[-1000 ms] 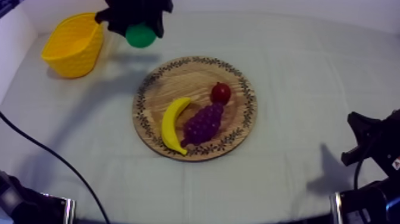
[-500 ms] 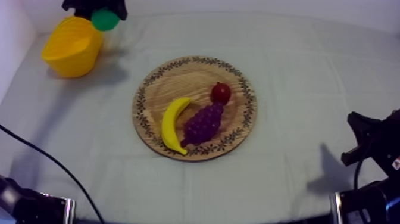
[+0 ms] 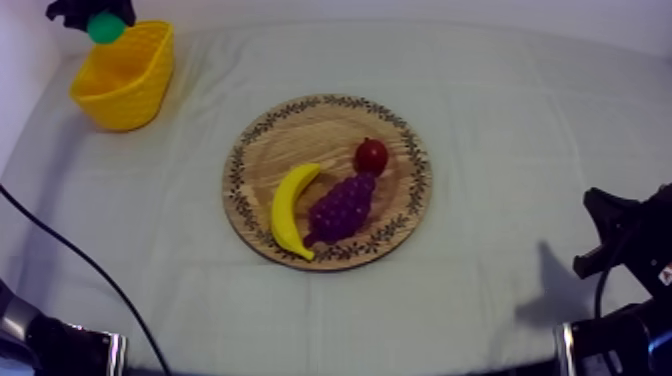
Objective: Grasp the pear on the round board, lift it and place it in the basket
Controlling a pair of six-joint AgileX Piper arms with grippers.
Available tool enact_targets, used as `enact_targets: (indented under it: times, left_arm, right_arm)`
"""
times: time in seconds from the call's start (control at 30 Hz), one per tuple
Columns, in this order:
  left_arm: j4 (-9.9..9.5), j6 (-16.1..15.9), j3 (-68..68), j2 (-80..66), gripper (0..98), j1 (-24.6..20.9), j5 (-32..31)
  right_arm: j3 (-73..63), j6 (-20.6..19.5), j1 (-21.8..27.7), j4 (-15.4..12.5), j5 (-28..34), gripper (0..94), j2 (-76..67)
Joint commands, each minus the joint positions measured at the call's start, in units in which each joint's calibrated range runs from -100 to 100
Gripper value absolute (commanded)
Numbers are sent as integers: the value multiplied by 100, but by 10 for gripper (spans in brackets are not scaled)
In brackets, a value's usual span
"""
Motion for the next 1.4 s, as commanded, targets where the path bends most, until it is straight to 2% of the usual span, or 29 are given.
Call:
enact_targets:
  times: [0.0, 0.27, 0.77, 0.93, 1.03, 1.13, 1.37]
  left_arm:
    - [-13, -43, -172, 148, 433, -151, 12]
    - [-35, -130, -630, 728, 433, -386, -6]
    - [41, -212, -1250, 2096, 427, -556, -310]
    - [187, -272, -1404, 2438, 439, -618, -380]
    - [291, -284, -1459, 2554, 489, -654, -417]
    - [353, -269, -1482, 2595, 589, -670, -459]
    - [361, -254, -1260, 2460, 836, -644, -679]
  right_arm:
    - [-5, 1, -2, -1, 2, 4, -4]
    - [-5, 1, -2, -1, 2, 4, -4]
    - [-5, 1, -2, -1, 2, 4, -4]
    - [-5, 1, -2, -1, 2, 4, -4]
    - [-5, 1, -2, -1, 2, 4, -4]
    - [-5, 1, -2, -1, 2, 4, -4]
    - [-5, 1, -2, -1, 2, 4, -4]
